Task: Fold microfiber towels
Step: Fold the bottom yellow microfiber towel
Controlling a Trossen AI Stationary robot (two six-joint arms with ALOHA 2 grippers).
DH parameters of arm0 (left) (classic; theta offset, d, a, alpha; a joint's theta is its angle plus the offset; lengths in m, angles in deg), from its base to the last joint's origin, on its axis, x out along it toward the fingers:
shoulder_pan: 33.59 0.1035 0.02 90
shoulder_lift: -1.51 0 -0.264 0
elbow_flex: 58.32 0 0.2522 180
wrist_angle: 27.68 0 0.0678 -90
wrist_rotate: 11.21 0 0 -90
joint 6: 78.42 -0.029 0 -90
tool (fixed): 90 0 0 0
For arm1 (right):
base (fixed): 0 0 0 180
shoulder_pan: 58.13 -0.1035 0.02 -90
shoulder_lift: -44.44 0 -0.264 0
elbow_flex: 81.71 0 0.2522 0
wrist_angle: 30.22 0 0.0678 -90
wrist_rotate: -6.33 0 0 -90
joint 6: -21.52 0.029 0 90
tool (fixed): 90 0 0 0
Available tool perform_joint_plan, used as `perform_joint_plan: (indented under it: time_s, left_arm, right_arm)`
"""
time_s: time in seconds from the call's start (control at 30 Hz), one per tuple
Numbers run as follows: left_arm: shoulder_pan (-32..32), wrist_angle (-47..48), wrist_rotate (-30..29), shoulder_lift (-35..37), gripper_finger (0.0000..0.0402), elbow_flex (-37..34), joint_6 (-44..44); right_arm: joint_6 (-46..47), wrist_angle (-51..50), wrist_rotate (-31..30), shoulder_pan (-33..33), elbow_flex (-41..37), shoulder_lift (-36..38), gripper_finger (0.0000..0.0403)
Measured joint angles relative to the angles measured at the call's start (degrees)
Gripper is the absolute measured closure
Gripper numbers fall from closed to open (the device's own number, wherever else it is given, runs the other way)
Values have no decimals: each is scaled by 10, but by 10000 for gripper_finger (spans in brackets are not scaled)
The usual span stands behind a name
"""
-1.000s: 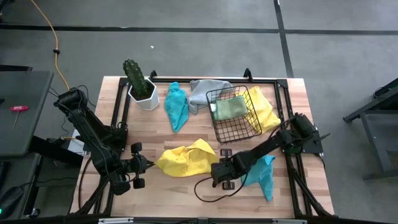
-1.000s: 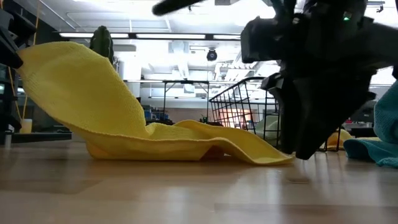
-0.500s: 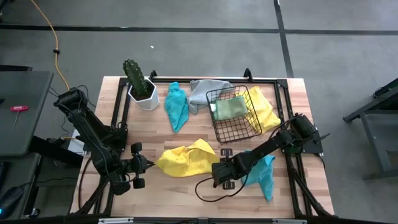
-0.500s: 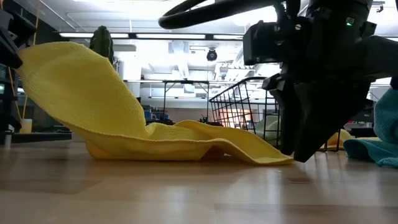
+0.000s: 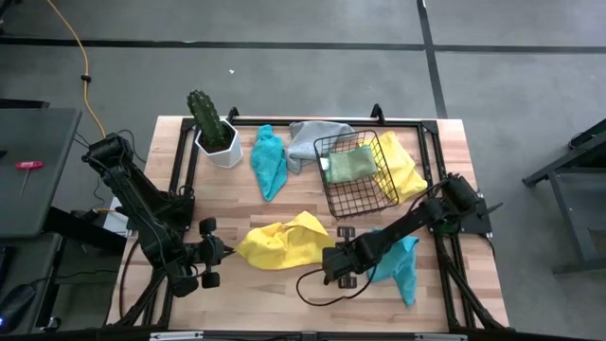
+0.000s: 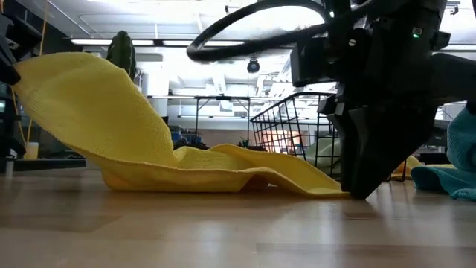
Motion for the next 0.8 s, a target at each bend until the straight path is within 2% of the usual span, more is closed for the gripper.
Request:
perform_joint_plan:
  time_s: [0.37,0.53,0.8]
  left_arm:
    - [0,0,-1,0,401,0,0]
    - [0,-2,-1,0,401,0,0]
    - [0,14,-4,5,401,52,-38]
  right_arm:
    - [-1,-14,9,0,16,-18,325]
    - [14,-53,11,0,49,-24,391]
    - [12,-160,-59,-14,161,-24,401]
